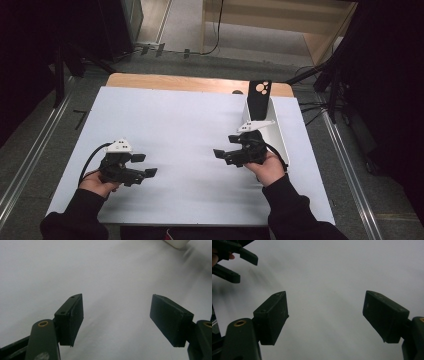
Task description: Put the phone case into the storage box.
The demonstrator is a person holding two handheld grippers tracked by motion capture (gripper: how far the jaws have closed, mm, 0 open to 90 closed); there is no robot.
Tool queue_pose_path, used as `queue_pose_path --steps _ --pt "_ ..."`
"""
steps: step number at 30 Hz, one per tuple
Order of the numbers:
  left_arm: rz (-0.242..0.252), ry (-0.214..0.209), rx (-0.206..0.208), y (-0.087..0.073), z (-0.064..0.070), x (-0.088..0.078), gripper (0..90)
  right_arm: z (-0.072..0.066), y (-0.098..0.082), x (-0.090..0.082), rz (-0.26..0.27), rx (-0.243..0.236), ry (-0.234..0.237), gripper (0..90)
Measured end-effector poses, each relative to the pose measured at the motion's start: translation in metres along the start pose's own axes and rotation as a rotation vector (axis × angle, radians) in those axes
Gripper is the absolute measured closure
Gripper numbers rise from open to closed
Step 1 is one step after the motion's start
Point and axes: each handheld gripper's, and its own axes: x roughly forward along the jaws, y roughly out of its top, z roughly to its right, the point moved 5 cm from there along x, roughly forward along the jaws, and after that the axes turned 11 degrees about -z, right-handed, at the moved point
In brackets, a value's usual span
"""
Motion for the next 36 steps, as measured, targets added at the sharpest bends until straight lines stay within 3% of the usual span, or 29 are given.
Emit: queue_pose_path --steps 21,36 --pt "-0.001 0.001 0.002 0.000 0.000 -0.001 26.9 -0.020 -0.032 0.004 0.006 -0.030 0.052 18.9" --pt "0.000 0.003 -0.003 -0.001 -0.001 -0.001 26.9 -0.024 -0.066 0.003 0.011 -0.042 0.074 18.9"
